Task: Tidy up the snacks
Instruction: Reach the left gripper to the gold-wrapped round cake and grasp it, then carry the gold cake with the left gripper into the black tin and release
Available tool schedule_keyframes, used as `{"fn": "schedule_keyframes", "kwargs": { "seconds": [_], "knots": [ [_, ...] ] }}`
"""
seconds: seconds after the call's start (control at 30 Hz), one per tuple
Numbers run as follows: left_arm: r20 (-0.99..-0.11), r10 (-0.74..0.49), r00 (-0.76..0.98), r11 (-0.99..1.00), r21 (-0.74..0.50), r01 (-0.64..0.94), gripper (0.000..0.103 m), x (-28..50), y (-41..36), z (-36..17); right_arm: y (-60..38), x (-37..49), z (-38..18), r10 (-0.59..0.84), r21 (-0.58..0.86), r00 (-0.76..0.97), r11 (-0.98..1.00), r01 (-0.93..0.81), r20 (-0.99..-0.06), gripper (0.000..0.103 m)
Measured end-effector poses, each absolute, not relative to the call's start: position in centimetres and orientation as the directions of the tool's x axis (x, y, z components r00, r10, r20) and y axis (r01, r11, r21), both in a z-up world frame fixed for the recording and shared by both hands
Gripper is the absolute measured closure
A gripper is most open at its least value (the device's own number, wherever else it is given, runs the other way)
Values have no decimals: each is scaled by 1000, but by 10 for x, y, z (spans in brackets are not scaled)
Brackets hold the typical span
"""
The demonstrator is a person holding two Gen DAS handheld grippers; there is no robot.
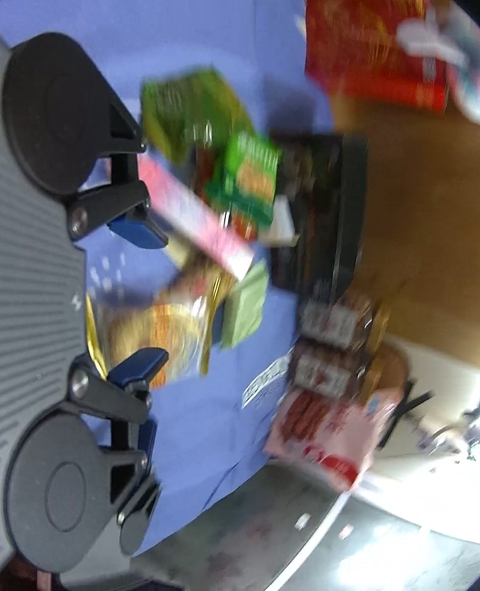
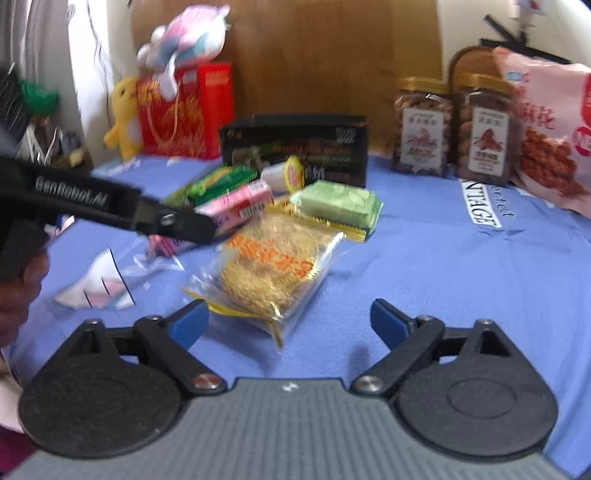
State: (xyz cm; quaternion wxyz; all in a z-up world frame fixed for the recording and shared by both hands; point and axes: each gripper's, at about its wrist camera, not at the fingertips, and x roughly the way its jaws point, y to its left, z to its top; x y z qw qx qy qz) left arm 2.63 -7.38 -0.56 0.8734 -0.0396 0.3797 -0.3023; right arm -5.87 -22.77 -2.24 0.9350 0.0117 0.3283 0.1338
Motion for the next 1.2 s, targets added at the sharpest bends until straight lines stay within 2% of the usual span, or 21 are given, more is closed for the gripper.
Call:
{"fn": "schedule_keyframes", "kwargs": {
  "seconds": [0.07, 0.13, 0.17, 0.2, 0.3, 0.43, 0.53, 0.7, 0.87, 1.03, 1.1, 1.2],
  "knots": [
    [-658, -552, 512, 813, -290, 504, 47, 33, -87, -10, -232, -51, -28, 288, 125, 715, 954, -272, -637, 18],
    [-679, -560, 474, 803, -304, 512, 50, 40, -97, -18, -233, -47, -30, 316, 144, 707, 945, -294, -633, 19],
    [-678, -575, 458, 795, -328, 511, 51, 38, -92, -25, -232, -45, -31, 326, 141, 704, 941, -309, -631, 24],
    [-670, -600, 438, 778, -362, 513, 61, 40, -92, -27, -229, -45, -30, 336, 135, 703, 935, -327, -626, 39],
    [-664, -603, 442, 777, -364, 514, 64, 34, -87, -21, -222, -44, -27, 320, 98, 710, 937, -335, -627, 48],
    [-625, -617, 477, 769, -352, 534, 64, 29, -78, 8, -228, -42, -9, 373, 183, 718, 926, -331, -588, 49],
    [-570, -635, 521, 763, -358, 538, 65, 44, -65, 37, -223, -27, 15, 378, 167, 761, 924, -344, -527, 49],
    [-496, -616, 612, 788, -380, 485, 65, 115, -49, 72, -203, 46, 46, 378, 135, 807, 924, -357, -454, 49],
    [-515, -556, 652, 830, -391, 399, 66, 197, -44, 77, -187, 139, 49, 393, 166, 784, 918, -359, -481, 49],
    [-584, -527, 617, 847, -422, 324, 66, 238, -38, 48, -185, 178, 31, 367, 159, 744, 928, -338, -558, 47],
    [-565, -535, 628, 840, -438, 320, 65, 238, -32, 44, -201, 177, 32, 359, 192, 759, 933, -304, -543, 47],
    [-529, -527, 665, 840, -446, 310, 63, 229, -21, 43, -237, 159, 43, 333, 264, 833, 936, -234, -442, 45]
  ]
}}
